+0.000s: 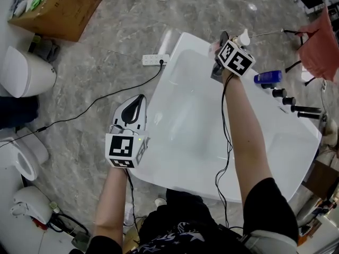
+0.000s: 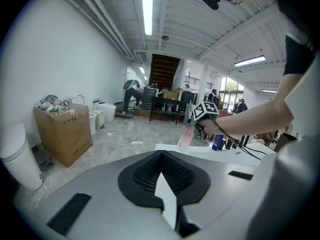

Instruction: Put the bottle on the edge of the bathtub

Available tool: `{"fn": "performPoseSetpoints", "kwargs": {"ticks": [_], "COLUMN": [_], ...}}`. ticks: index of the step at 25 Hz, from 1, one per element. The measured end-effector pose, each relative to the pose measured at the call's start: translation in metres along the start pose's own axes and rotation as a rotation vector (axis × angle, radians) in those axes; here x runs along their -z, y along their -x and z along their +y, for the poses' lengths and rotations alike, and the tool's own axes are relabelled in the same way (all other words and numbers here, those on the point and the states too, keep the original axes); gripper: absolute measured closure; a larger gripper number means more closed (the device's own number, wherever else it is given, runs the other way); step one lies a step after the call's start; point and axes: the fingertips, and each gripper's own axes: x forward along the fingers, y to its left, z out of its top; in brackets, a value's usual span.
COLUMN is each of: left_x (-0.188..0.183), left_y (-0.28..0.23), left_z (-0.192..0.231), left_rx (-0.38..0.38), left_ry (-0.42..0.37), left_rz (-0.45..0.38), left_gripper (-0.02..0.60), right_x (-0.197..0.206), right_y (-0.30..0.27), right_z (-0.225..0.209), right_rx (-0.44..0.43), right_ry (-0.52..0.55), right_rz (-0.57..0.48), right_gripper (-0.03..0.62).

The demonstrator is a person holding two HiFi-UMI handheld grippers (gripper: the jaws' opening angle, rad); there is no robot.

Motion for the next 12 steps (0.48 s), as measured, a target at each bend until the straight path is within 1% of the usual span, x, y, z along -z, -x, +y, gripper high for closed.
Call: {"fn": "performPoseSetpoints", "kwargs": {"ticks": [5, 9, 12], "left_x": [0.01, 0.013, 0.016], "left_y": [-0.002, -0.004, -0.003], "left_z": [0.001, -0.003, -0.006], "left_rx": [-0.001, 0.004, 0.001], "left_ry": [0.024, 0.028, 0.035], "left_rz": [0.01, 0.016, 0.021], "left_gripper": [0.567, 0.567, 0.566], "right_x": [-0.001, -0.001, -0.001], "right_y": [-0.007, -0.012, -0.017], "right_z": [0.006, 0.009, 0.014], "right_rx": [-0.005, -0.001, -0.016], "right_ry": [0.039, 0.063, 0.085], "right_rz": [-0.014, -0.001, 0.025], "right_gripper": [0.382, 0.38, 0.378]}}
